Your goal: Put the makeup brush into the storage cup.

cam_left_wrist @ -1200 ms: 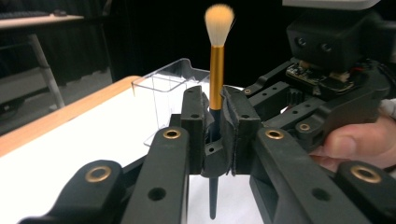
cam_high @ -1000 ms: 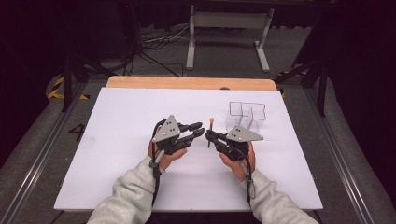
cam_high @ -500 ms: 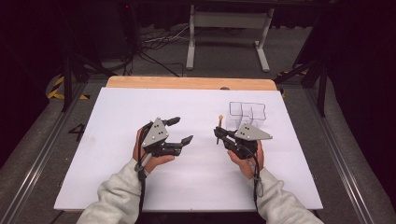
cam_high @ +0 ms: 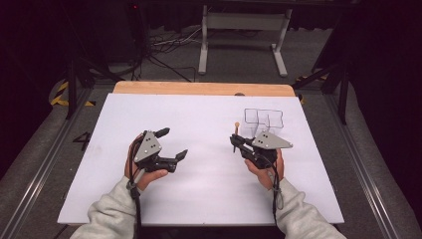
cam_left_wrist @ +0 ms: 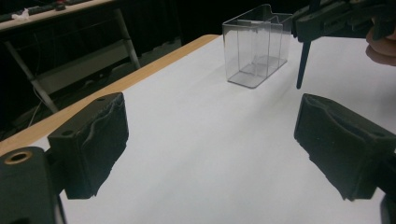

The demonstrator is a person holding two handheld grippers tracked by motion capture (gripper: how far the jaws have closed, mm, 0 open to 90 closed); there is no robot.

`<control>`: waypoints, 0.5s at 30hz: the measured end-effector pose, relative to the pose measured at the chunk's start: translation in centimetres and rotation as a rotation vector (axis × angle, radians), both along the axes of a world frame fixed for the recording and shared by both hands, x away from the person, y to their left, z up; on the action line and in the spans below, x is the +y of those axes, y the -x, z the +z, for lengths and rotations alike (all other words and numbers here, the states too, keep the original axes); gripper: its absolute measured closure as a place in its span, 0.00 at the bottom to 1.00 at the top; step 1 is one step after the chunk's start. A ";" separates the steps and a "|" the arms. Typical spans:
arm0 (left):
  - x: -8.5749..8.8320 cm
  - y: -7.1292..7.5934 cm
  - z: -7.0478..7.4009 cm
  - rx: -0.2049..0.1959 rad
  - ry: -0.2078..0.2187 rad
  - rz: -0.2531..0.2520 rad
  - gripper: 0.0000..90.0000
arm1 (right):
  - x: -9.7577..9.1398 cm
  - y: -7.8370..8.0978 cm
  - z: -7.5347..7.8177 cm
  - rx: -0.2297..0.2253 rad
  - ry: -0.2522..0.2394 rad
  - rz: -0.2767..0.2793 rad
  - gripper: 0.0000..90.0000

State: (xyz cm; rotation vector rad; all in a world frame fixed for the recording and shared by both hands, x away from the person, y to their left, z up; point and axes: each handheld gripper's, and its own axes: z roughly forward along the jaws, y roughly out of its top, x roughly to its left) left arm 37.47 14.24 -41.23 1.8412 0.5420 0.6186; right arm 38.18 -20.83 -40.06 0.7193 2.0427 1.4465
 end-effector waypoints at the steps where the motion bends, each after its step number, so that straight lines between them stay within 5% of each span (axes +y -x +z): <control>1: 0.3 0.1 -0.2 0.004 -0.005 0.005 0.10 | -0.1 0.0 0.1 -0.001 0.002 -0.002 0.93; 15: 4.0 1.6 -2.2 0.040 -0.032 0.055 0.08 | -1.7 -0.1 1.2 -0.023 -0.013 -0.024 0.93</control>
